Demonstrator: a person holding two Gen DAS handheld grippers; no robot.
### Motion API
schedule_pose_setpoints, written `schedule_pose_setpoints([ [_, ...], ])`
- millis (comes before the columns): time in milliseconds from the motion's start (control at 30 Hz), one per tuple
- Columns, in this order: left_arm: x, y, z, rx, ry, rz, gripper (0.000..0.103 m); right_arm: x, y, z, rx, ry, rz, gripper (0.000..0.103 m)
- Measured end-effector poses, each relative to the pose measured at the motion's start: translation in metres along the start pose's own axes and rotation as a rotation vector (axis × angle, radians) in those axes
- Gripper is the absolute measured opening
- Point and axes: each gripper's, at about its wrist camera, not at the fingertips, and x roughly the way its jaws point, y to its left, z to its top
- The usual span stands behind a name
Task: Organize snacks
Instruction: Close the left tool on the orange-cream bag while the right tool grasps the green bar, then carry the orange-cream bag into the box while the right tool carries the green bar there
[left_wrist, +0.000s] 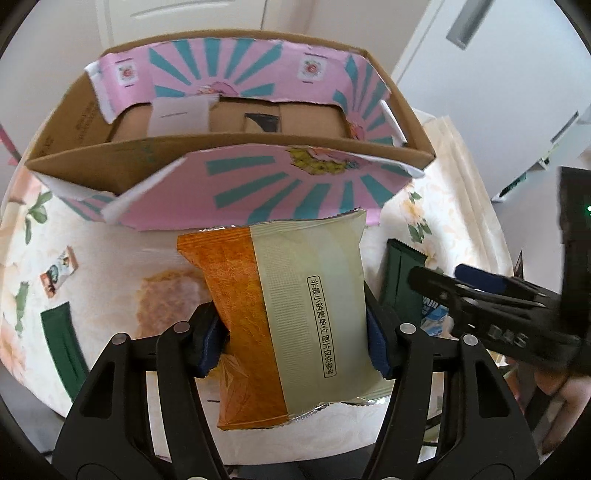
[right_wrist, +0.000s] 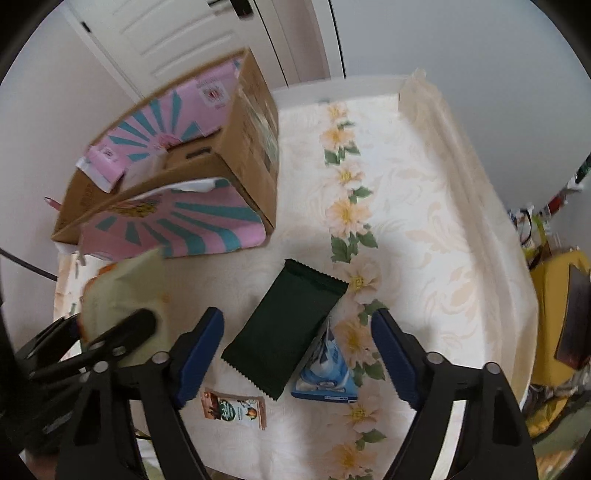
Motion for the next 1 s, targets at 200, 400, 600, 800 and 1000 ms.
schedule_pose_setpoints([
  [200, -0.011, 0.014, -0.001, -0.023, -0.024, -0.016, 0.059, 0.022, 0.016, 0.006, -0.025, 0.084, -0.036, 0.069],
  [400, -0.014, 0.027, -0.001, -0.053, -0.037, -0.02, 0.059, 0.041, 0.032, 0.004, -0.077, 0.123, -0.091, 0.062],
  [600, -0.014, 0.035, -0.004, -0.071, -0.039, -0.027, 0.059, 0.049, 0.043, 0.0, -0.124, 0.116, -0.146, 0.05],
  [800, -0.015, 0.038, -0.005, -0.079, -0.043, -0.031, 0.059, 0.05, 0.047, -0.003, -0.137, 0.092, -0.163, 0.046],
  [1000, -0.017, 0.039, -0.004, -0.082, -0.046, -0.025, 0.059, 0.041, 0.052, -0.006, -0.111, 0.074, -0.14, 0.045],
])
